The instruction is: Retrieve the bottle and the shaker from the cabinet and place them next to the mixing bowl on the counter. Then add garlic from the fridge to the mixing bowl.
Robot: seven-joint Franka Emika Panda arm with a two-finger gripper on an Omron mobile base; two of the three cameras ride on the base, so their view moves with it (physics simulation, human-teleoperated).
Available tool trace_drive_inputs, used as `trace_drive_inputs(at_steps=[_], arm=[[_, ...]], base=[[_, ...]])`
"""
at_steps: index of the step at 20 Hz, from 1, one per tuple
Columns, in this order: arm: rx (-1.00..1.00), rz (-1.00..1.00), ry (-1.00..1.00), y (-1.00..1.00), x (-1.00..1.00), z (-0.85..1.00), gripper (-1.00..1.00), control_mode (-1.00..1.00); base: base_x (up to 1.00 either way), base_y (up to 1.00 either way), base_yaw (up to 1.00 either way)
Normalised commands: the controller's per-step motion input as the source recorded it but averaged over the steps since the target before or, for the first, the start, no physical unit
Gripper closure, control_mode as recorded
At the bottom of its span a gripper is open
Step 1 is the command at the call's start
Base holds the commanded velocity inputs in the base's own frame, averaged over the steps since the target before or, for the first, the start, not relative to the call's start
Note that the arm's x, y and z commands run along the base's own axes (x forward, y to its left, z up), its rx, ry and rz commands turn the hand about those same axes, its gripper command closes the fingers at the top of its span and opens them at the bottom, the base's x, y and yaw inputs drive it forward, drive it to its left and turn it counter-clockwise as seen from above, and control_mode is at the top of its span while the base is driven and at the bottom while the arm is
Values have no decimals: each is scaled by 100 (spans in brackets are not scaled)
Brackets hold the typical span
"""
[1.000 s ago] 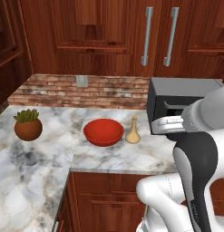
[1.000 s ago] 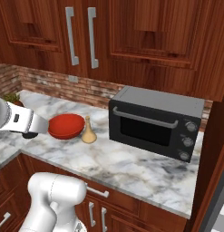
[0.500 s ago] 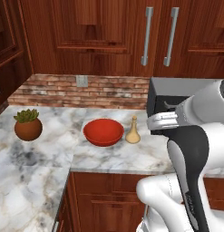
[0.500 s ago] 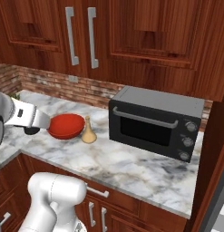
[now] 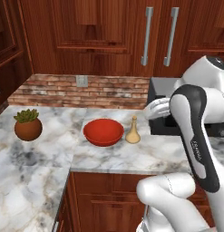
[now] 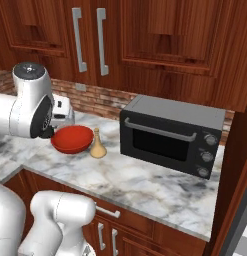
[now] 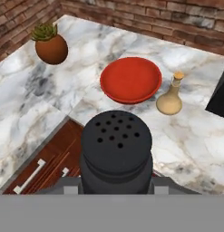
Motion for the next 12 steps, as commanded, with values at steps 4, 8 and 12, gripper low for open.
trace_drive_inputs(at_steps=[4,8,12], arm=[[-14,18,0,10,44,-73,100,-100],[-16,13,0,0,42,-97,100,-100],[-14,10,-1,-4,47,-97,100,-100]], base=[[0,0,0],[0,0,0],[0,0,0]])
